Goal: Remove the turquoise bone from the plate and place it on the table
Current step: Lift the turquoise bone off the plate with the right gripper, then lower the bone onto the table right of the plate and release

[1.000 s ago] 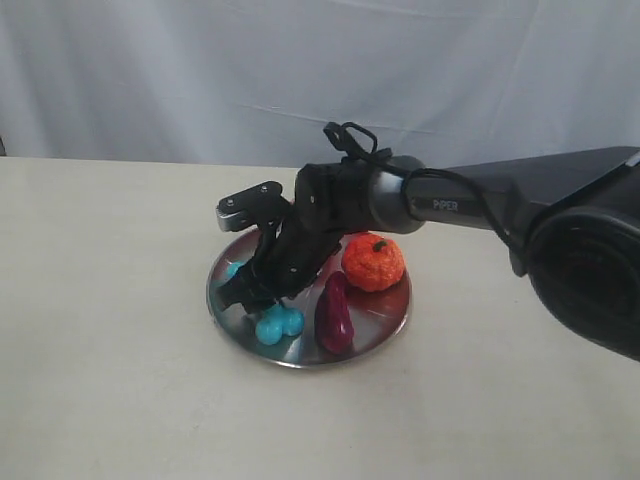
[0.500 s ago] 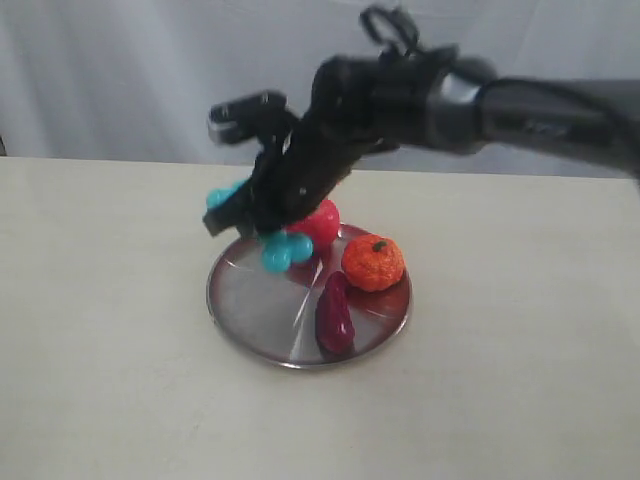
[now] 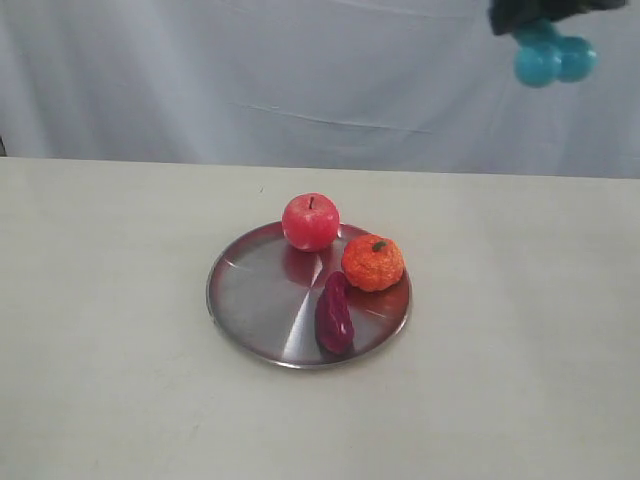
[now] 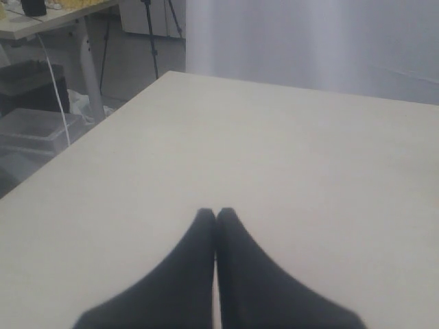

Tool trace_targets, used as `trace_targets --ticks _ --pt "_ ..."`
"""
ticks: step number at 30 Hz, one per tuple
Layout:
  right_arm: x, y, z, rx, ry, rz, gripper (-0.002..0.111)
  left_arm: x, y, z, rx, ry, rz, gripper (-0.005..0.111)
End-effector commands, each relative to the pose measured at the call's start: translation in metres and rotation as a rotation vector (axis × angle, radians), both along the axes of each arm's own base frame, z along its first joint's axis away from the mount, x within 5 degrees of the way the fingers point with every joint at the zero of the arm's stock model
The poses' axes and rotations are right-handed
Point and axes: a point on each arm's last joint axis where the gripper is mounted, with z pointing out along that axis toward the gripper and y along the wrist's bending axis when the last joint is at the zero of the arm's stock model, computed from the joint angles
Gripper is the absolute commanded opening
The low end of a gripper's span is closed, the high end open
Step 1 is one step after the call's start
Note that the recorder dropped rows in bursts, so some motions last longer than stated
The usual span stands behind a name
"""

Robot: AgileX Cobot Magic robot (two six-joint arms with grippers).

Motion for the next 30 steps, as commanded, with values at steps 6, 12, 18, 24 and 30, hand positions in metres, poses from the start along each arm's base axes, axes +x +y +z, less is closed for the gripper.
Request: trace_targets --ticks 6,12,18,24,30 --pt "-0.001 -0.066 -0.114 0.12 0.101 -0.234 -0.001 0.0 0.0 0.0 -0.004 -0.006 0.003 0.0" --pt "0.028 -0.07 -0.195 0.257 0.234 -0.284 -0.001 0.0 0.0 0.0 -0.004 -0.006 0.003 0.0" --pt "0.043 -0.073 -0.271 0.29 0.412 -0.283 -0.001 0.0 0.0 0.0 -0.004 -0.006 0.003 0.0" --pt "0.054 -0.053 -0.316 0.26 0.492 -0.205 -0.001 0.0 0.0 0.0 -0.004 -0.006 0.003 0.0" --pt "0.063 -0.03 -0.32 0.227 0.494 -0.128 0.007 0.0 0.0 0.0 -0.004 -0.006 0.003 0.0"
